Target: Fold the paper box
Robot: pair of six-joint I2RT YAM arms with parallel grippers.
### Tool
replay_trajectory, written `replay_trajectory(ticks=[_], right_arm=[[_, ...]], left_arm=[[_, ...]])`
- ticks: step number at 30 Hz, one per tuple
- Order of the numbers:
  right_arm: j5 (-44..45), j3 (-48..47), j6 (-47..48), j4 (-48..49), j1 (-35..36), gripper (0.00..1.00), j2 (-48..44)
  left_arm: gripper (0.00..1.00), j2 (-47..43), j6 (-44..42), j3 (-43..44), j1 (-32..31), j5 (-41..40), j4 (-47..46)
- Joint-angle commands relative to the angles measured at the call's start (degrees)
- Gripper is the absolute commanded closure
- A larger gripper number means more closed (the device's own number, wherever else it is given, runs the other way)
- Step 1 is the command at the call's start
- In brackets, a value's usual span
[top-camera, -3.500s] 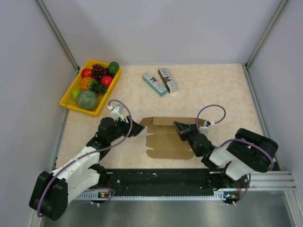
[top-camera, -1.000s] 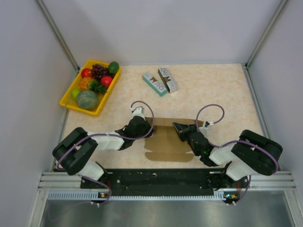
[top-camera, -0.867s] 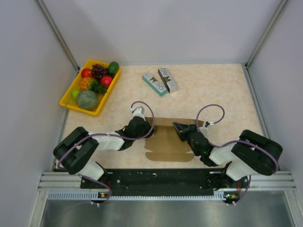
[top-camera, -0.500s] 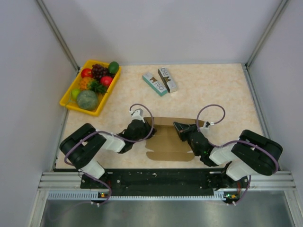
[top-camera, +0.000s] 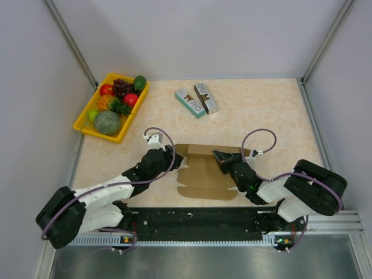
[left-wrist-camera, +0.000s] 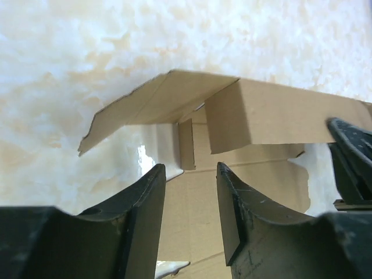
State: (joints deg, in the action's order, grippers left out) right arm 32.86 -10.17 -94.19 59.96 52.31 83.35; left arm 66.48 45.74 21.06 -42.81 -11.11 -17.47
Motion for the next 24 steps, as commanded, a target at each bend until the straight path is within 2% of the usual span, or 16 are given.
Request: replay_trajectory(ticks=[1,2,5,8,9,11,12,15,16,19,20,24], right_arm=[[-0.9,0.4,0.5,0.2,-0.1,0.99,0.1],[-0.9,0.4,0.5,0.2,0.0,0.99,0.1],[-0.9,0.4,0.6,0.4,0.0,0.99,0.1],[-1.3,0.3,0.7,0.4,0.0,0.99,0.2],[-1.4,0.2,0.7,0.4,0.0,0.99,0.3],[-1.5,0.2,0.7,0.8,0.0,0.99,0.4],[-1.6,0.2,0.6,0.9,0.0,0.99,0.8],[-1.8,0.2,0.7,1.3,0.0,0.99,0.8],[-1.8,0.2,0.7,1.3,0.0,0.99,0.8],[-1.7,0.2,0.4,1.1,0.0,0.99,0.8],[-1.6,0.2,0.5,1.1,0.0,0.99,0.8],[-1.4,0.0,-0.1,1.2,0.0,0.99,1.3]], left_arm=[[0.55,-12.5,-6.6,-1.5,-0.2,-4.4,7.4],[0.58,-14.4,-6.6,-1.8,-0.1,-7.5,8.3],[0.59,-19.8,-8.0,-0.1,2.2,-11.1,14.5],[0.56,-19.6,-8.4,2.7,9.2,-9.5,17.2],[0.57,-18.6,-8.4,3.3,14.5,-5.3,17.2],[0.59,-13.6,-8.8,5.7,19.6,0.1,15.2],[0.64,-11.3,-9.0,6.7,23.4,5.6,14.0],[0.71,0.4,-11.0,12.2,27.4,17.6,8.4],[0.75,6.6,-11.1,15.6,27.9,25.4,6.9],[0.79,17.0,-10.1,20.7,29.5,40.2,5.4],[0.80,19.1,-8.9,21.0,29.5,44.0,1.3],[0.88,25.1,-6.1,20.3,29.4,50.1,-4.1]])
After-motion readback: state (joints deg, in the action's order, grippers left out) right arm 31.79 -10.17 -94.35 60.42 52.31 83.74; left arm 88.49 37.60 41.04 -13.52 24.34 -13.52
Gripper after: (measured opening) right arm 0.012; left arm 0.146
